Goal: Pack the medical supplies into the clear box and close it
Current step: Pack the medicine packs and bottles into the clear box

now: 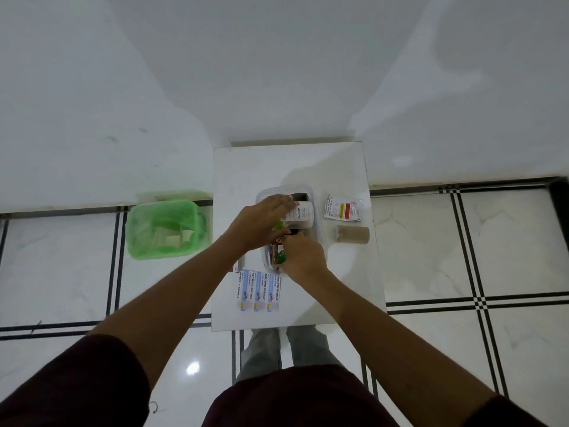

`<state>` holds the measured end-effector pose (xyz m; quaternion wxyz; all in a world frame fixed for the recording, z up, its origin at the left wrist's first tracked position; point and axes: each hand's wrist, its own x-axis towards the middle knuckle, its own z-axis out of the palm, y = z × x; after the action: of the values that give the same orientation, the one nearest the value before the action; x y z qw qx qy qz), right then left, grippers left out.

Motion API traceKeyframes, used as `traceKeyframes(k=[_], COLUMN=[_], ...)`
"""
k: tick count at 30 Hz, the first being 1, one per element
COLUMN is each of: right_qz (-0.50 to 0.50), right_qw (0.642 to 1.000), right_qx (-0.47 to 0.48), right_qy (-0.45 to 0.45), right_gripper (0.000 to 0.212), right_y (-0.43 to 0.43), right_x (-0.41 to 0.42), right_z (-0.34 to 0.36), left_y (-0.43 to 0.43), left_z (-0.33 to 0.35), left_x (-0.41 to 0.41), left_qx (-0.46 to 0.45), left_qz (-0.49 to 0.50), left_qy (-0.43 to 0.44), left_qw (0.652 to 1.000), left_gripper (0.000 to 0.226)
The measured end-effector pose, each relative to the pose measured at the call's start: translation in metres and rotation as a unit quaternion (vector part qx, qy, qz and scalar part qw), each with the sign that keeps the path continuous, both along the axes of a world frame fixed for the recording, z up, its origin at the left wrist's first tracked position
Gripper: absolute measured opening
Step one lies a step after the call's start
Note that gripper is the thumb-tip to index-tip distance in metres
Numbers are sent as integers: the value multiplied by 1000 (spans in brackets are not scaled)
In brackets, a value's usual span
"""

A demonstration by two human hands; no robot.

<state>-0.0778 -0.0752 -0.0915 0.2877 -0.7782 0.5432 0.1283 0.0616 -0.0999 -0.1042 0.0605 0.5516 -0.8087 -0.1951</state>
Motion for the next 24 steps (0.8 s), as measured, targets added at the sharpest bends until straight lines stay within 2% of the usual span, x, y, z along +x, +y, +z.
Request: traceKeyframes(k=[3,5,7,10,13,16,24], right_qz=[-42,-65,-106,-180,-122,-55,5], right_qw=[997,994,989,976,987,990,979], right_qx=[20,-1,-40,-93,-100,-87,-134], right_qy=[-61,-84,-99,-82,19,93,152], right_gripper=[32,25,16,24,33,40,30], right_y=[1,-1,-6,-20,-36,-43,-44], right_x=[-9,-23,-47,-87,-114,-123,-123], right_z=[3,13,22,26,5,-18,-45], left_y=[-3,-3,0,14,38,65,92], left_z=[2,6,9,11,4,-6,-3], left_x=[3,9,16,27,37,39,19], left_qx=[-10,-21,-47,-86,-94,-52,-76], left_qz=[-13,9,66,197,283,322,308], left_qy=[3,22,50,110,140,136,123], left_qw=[1000,1000,995,970,944,935,940], left_gripper=[59,59,56,46,39,41,37])
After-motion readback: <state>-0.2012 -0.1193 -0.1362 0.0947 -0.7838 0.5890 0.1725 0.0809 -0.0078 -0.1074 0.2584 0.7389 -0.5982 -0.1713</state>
